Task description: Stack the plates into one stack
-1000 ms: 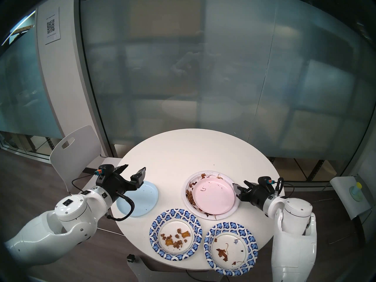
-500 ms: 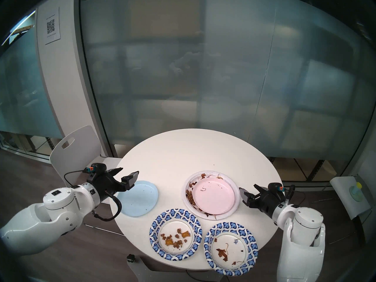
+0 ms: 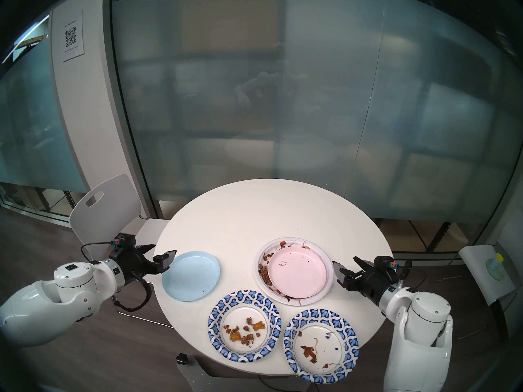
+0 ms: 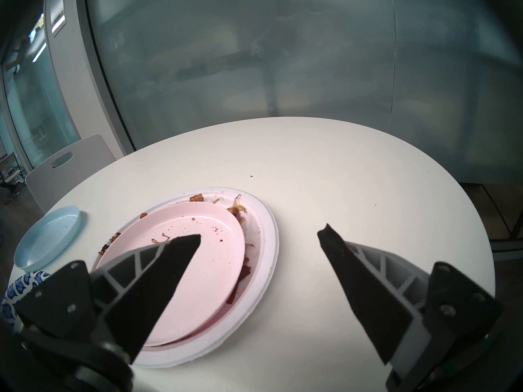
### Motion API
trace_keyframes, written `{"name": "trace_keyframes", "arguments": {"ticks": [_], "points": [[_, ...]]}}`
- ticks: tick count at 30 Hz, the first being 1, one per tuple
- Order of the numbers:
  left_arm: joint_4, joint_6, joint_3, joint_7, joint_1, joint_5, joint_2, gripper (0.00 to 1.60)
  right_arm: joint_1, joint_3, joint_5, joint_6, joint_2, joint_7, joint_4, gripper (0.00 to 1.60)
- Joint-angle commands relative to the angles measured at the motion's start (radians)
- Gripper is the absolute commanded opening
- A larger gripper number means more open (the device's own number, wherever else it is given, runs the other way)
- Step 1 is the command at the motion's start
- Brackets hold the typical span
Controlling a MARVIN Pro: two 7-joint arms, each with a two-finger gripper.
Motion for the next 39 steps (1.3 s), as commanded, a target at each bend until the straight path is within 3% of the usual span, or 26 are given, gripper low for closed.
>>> {"name": "trace_keyframes", "arguments": {"ticks": [1, 23, 39], "points": [[0.041, 0.03, 0.038, -0.028, -0.06, 0.011, -0.021, 1.6, 0.011, -0.002, 0.007, -0.007, -0.003, 0.004, -0.03, 1.6], [0.143, 0.104, 0.157, -0.014, -0.168, 0.119, -0.084, 1.6, 0.032, -0.006, -0.001, 0.005, -0.006, 0.013, -0.021, 1.6], [0.157, 0.185, 0.213, 0.012, -0.215, 0.171, -0.101, 1.56, 0.041, 0.004, 0.004, 0.003, -0.011, 0.012, -0.011, 1.6]]}}
